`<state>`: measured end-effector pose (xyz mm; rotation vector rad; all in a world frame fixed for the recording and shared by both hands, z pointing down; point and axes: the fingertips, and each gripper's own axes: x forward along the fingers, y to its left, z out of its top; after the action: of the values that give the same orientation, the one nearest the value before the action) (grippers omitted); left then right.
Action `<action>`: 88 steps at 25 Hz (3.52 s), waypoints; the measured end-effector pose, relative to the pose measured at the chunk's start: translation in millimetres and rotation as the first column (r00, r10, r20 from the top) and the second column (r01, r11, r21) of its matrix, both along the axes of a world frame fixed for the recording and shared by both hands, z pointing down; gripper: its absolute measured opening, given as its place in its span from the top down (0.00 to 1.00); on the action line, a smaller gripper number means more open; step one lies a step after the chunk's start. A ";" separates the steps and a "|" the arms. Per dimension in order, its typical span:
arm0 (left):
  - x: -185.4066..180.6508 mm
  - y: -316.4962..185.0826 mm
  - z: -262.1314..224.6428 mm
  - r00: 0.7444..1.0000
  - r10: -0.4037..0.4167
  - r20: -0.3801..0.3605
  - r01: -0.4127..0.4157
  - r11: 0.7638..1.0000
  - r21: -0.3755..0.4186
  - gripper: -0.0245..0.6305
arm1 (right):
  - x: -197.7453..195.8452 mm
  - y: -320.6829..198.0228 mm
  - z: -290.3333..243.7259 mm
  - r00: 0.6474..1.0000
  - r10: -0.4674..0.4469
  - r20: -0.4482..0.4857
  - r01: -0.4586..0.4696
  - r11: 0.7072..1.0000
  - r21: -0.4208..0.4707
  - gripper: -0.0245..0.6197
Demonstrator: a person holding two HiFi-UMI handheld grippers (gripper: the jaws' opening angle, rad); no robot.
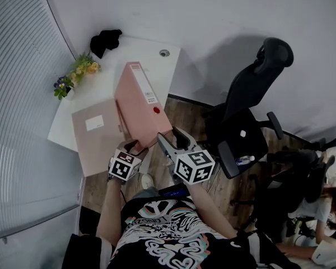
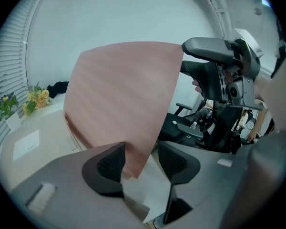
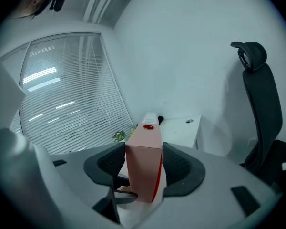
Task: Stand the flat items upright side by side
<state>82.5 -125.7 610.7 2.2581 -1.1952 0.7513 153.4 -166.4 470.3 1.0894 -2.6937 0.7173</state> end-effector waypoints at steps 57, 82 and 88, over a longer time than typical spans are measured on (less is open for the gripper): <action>-87.0 4.8 -142.2 0.752 -0.276 -0.599 0.423 0.899 0.117 0.77 | -42.3 19.7 -69.6 0.990 -0.123 0.075 0.118 0.991 0.063 0.61; -155.4 -104.4 -103.2 0.691 -0.137 -0.710 0.201 0.980 0.006 0.71 | -206.7 -132.2 -18.5 0.877 -0.238 -0.418 0.180 0.968 -0.173 0.36; -143.3 -106.6 -91.8 0.664 -0.114 -0.739 0.135 0.990 -0.032 0.71 | -212.8 -139.2 4.7 0.833 -0.255 -0.491 0.144 0.957 -0.253 0.38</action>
<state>-60.8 -232.2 518.9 2.1129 -0.9143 -0.2649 -59.4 -305.5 474.9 0.7885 -2.1700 0.5491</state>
